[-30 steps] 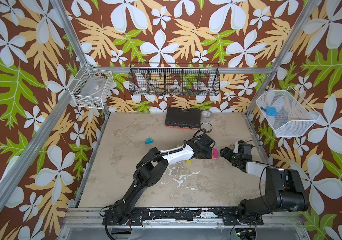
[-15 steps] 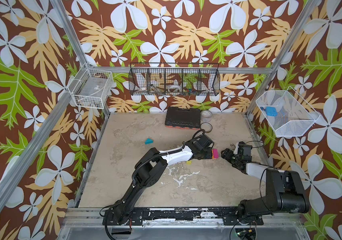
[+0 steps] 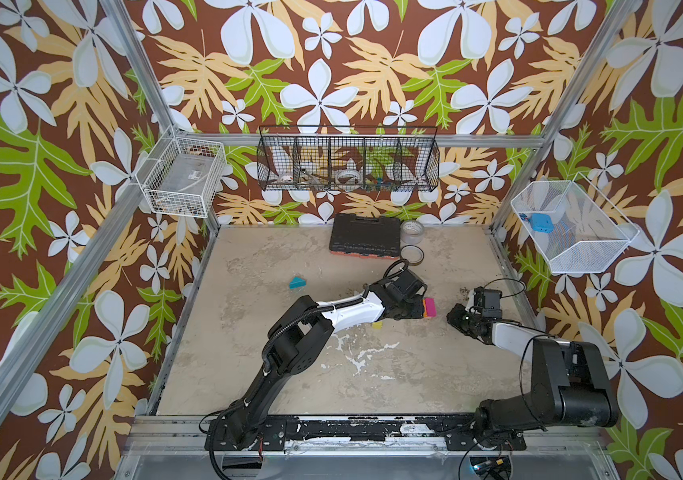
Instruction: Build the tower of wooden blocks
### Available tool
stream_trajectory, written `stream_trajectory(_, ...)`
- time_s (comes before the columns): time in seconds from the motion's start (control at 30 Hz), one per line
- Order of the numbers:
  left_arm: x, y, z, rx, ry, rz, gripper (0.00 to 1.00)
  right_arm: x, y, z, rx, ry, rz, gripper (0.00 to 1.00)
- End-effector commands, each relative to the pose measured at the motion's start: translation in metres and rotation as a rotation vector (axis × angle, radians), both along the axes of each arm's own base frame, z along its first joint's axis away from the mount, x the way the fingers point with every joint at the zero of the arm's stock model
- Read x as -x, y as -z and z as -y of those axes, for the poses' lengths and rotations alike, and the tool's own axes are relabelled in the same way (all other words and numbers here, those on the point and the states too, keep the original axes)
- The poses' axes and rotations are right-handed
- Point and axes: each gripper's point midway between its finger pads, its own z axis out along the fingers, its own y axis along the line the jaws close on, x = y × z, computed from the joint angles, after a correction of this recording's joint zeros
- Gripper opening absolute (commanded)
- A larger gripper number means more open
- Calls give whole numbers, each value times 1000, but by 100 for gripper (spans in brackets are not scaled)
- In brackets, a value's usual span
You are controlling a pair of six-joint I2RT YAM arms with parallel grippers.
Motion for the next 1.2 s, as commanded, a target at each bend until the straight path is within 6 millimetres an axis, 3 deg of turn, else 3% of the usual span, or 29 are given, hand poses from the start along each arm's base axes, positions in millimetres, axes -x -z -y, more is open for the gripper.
stream_trajectory(0.0,-3,-13,4,27,5,23,48,3,8,-8,-27,-40,-29,22)
stream_trajectory(1.17,-13,11,15,37,42,-6,47,-12,10,-37,-58,-174,-17,20)
